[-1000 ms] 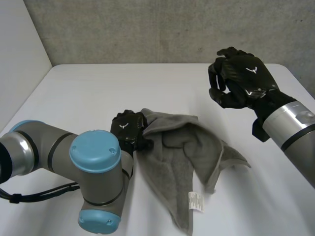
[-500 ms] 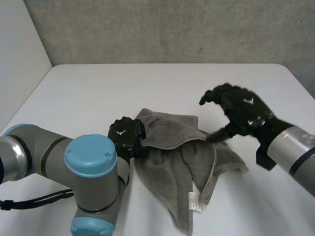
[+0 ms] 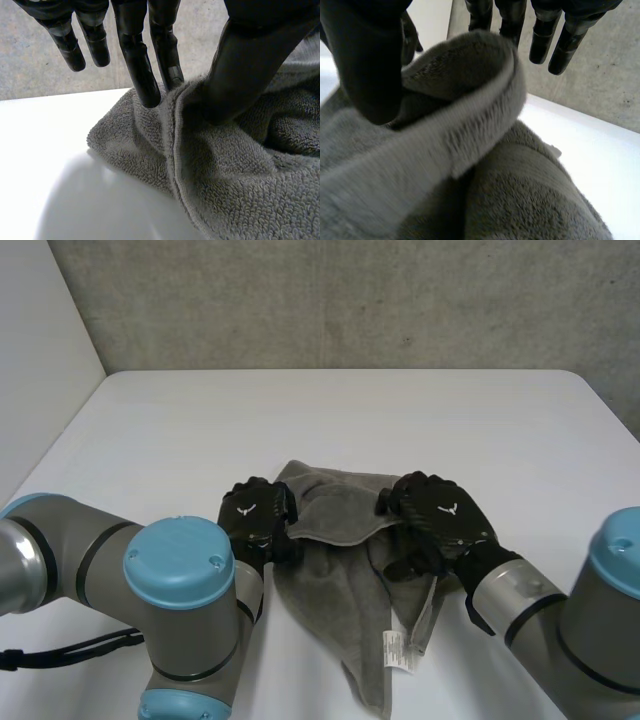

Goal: Fold the towel.

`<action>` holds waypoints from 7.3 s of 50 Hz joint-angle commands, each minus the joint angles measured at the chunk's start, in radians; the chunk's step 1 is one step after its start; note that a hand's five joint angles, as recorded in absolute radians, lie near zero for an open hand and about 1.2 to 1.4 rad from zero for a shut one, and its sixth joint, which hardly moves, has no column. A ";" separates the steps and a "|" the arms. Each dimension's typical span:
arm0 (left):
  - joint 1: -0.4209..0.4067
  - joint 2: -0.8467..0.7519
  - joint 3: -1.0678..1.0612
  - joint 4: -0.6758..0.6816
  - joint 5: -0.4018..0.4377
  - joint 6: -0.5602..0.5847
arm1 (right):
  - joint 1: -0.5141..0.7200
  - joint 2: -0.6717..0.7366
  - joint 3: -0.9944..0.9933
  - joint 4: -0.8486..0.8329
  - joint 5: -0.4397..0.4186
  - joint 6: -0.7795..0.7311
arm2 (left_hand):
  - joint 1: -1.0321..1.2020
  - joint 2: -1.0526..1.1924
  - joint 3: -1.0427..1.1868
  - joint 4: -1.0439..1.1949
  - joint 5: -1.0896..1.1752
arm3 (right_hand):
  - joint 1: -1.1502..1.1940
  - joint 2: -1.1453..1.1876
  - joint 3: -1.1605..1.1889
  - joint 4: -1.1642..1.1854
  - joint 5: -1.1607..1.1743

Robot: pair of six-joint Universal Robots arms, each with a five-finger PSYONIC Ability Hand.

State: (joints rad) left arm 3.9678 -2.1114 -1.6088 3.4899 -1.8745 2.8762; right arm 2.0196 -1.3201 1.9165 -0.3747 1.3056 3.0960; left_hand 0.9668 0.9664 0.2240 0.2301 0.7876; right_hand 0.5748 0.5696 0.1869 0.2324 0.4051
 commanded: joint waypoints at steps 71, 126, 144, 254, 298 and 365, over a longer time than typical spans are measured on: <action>0.312 0.007 0.546 -0.115 0.413 0.666 | -0.104 0.179 -0.902 0.276 -0.084 -0.349 | 0.430 0.430 -0.049 -0.056 0.434 | 0.821 0.827 -0.012 -0.058 0.817; 0.373 0.011 -0.129 0.255 0.454 0.568 | -0.114 -0.053 -0.263 0.198 -0.247 -0.246 | -0.466 -0.465 -0.049 -0.056 -0.461 | 0.821 0.827 -0.012 -0.058 0.817; 0.353 -0.016 -0.126 0.247 0.350 0.569 | -0.191 -0.094 -0.310 0.272 -0.249 -0.238 | -0.463 -0.462 -0.049 -0.056 -0.458 | 0.821 0.827 -0.012 -0.058 0.817; 0.442 0.280 -0.197 -0.006 0.419 0.563 | 0.021 -0.097 0.127 0.031 0.063 -0.071 | 0.430 0.430 -0.049 -0.056 0.434 | -0.361 -0.355 -0.012 -0.058 -0.365; 0.472 0.442 -0.198 -0.020 0.408 0.416 | 0.179 0.354 -0.237 -0.193 0.250 0.090 | 0.430 0.430 -0.049 -0.056 0.434 | 0.030 0.035 -0.012 -0.058 0.025; 0.416 0.143 0.475 0.295 0.419 0.494 | 0.022 0.258 -1.115 0.069 -0.099 -0.341 | 0.430 0.430 -0.049 -0.056 0.434 | 0.821 0.827 -0.012 -0.058 0.817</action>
State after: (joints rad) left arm 4.4251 -2.0284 -1.2528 3.5180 -1.4530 3.4291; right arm 1.9788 -0.9383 0.8331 0.0252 1.1119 2.6870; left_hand 1.2999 1.3515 0.2240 0.2301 1.1692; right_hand 1.2948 1.3380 0.1868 0.2324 1.1471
